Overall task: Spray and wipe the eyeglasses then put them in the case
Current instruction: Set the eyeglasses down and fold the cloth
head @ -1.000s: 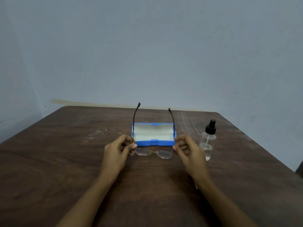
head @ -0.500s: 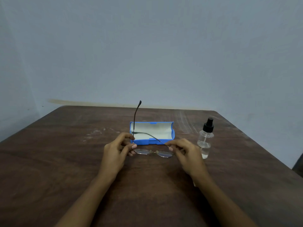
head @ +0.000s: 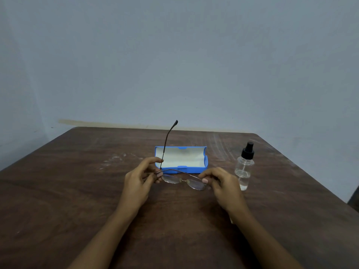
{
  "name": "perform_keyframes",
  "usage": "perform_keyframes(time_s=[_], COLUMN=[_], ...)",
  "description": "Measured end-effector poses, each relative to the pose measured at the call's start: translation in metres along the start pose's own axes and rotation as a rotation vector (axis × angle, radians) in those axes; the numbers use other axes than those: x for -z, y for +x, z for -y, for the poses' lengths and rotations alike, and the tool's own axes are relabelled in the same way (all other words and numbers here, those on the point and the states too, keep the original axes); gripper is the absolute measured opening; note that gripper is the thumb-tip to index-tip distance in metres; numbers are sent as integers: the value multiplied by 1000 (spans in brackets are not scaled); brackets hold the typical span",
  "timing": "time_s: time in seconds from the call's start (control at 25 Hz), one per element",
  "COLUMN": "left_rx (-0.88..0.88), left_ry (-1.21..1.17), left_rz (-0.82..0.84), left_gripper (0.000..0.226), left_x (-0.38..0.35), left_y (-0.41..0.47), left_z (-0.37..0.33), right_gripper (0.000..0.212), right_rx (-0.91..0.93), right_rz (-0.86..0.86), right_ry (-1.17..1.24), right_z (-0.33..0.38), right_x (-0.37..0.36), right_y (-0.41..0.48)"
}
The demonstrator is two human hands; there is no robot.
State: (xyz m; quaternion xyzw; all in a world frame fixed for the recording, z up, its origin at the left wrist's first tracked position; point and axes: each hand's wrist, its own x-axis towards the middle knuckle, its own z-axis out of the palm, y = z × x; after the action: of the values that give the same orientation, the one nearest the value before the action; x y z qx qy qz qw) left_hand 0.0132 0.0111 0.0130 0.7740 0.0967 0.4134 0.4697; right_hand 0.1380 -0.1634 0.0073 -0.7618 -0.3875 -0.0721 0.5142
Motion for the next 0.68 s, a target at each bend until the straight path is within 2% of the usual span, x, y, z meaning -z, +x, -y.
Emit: perform_keyframes(time_s=[0.2,0.32,0.4,0.56,0.68], left_rx=[-156,-160,-96,128,283], left_ry=[179,208,148,-56,-182], left_rz=[16,21,16,27,18], left_gripper=[34,40,40,21,21], left_x=[3,3,3,3,5], left_y=[3,2,2,3,5], left_z=[8,7,4,1,4], right_gripper=[30,32,35,36,32], right_rx=[-25,-62,-94,-168,-212], right_rz=[22,1,-4,30,48], right_ry=[66,134,166,254,320], right_z=[2,2,1,2,1], right_x=[-2,-2,-2,-1,0], right_y=[-1,0,1,1,1])
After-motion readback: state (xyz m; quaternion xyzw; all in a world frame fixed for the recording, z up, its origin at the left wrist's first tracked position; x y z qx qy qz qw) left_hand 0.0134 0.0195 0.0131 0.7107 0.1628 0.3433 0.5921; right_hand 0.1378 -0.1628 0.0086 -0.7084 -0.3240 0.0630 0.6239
